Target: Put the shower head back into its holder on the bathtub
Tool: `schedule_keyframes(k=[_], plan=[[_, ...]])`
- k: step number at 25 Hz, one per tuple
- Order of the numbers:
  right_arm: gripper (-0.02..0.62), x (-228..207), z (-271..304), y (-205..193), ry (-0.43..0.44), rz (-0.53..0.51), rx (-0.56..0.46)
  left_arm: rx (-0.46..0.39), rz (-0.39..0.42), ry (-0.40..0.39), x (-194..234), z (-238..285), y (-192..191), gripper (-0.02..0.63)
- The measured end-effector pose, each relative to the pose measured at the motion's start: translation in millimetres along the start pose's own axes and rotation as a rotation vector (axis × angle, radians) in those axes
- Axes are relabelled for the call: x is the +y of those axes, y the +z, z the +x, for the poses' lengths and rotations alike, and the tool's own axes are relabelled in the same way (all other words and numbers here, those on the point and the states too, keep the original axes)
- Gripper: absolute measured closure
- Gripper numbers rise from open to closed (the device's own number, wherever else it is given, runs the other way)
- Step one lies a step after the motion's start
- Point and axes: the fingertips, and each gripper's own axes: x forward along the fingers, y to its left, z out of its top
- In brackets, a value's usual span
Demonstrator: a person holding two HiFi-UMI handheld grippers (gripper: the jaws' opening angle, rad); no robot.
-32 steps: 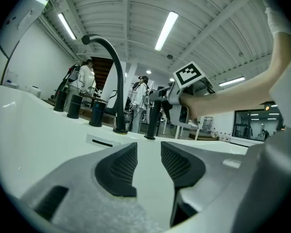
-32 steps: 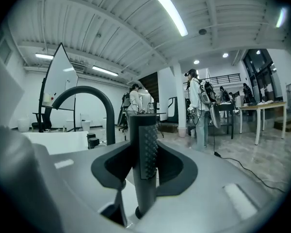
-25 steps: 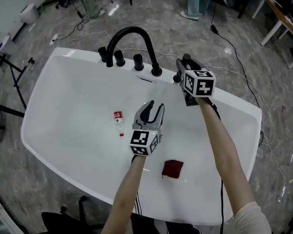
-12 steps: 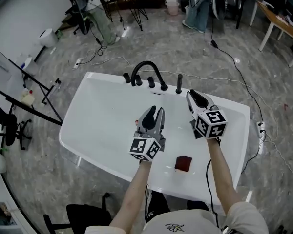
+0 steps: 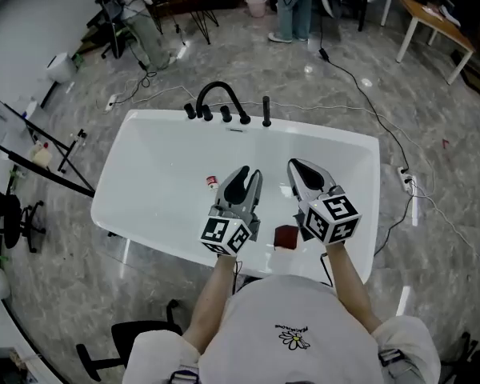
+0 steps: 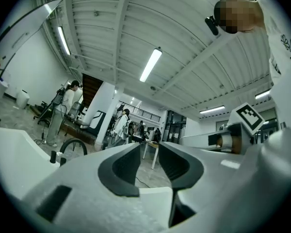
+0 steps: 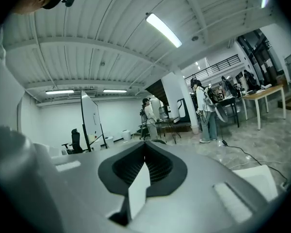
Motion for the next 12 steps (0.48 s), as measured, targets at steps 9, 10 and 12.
schedule_keyframes(k=[9,10,12], plan=[[0.592,4,-34,-23,-0.043,0.056,0.007,0.051,0.141,0.052,-22,6,-1,0.607],[0.592,3,-34,-23,-0.051,0.061,0.008,0.052,0.158,0.038,-25,5,1,0.607],[0.592,2,-32,-26,-0.065,0.057,0.017,0.053,0.176,0.008,-30,2,2,0.607]])
